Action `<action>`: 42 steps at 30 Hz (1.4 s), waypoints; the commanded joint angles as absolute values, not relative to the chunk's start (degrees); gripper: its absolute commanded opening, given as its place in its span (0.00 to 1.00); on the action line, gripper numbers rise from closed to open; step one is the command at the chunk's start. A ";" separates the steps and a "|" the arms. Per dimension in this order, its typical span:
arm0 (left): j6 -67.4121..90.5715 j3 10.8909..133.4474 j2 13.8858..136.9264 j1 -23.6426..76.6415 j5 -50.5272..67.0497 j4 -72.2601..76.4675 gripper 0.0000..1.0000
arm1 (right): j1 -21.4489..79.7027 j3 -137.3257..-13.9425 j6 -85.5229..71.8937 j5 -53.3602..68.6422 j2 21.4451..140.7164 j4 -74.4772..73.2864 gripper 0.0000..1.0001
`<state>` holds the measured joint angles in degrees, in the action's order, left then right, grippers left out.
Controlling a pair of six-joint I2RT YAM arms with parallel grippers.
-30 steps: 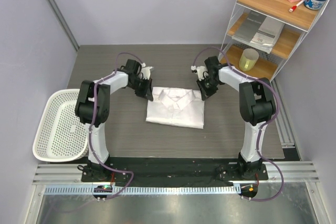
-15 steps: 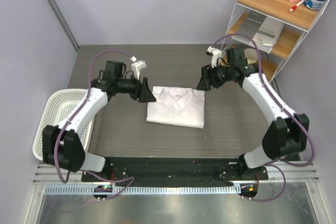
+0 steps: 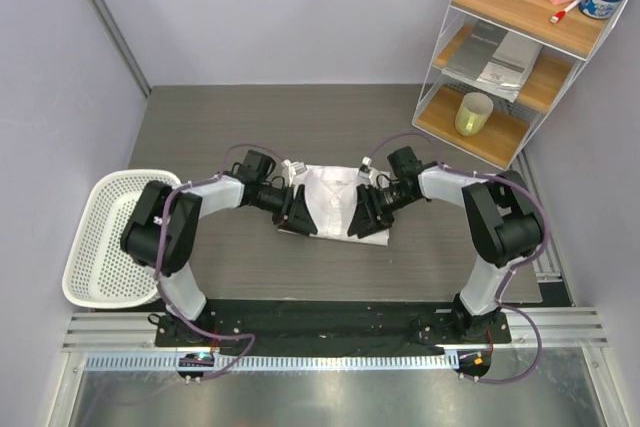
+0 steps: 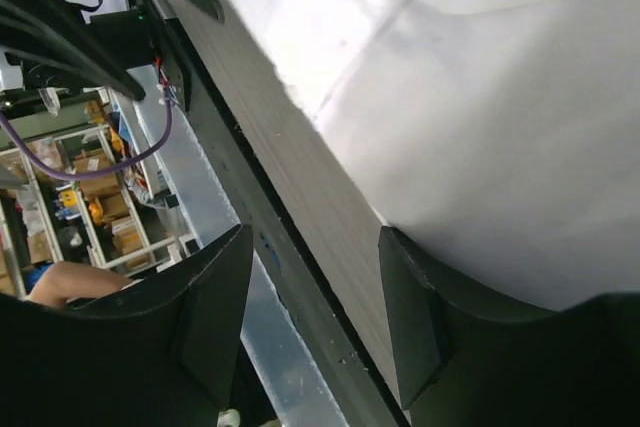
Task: Fold and stack the long sleeve shirts
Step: Fold the shirt, then neatly place the folded shirt to the corner
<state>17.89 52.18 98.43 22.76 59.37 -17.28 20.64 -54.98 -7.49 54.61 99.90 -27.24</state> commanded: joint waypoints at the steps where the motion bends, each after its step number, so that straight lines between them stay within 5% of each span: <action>1: 21.54 51.77 105.45 17.76 62.48 -9.14 0.53 | 18.46 -55.02 -5.81 57.66 106.76 -24.78 0.58; 9: 20.93 52.38 116.10 10.90 62.84 -12.11 0.52 | 10.82 -55.28 3.07 57.83 115.75 -33.91 0.55; 16: 7.66 55.35 101.91 9.40 67.42 -29.58 0.52 | 5.36 -65.81 14.94 56.25 107.50 -52.98 0.54; 24: 17.02 65.21 102.99 11.07 56.00 -19.27 0.52 | 8.08 -70.65 -5.71 49.41 105.88 -29.46 0.52; 37: 22.50 76.11 119.97 9.33 43.43 -12.39 0.46 | 8.26 -81.12 -2.01 32.96 121.29 -28.48 0.51; 42: 11.54 76.20 107.52 11.06 27.81 -19.05 0.68 | 8.26 -78.05 -6.49 43.92 111.74 -26.73 0.62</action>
<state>21.85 75.33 118.56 10.50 46.50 -14.94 8.60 -79.90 -4.69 42.65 118.87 -29.41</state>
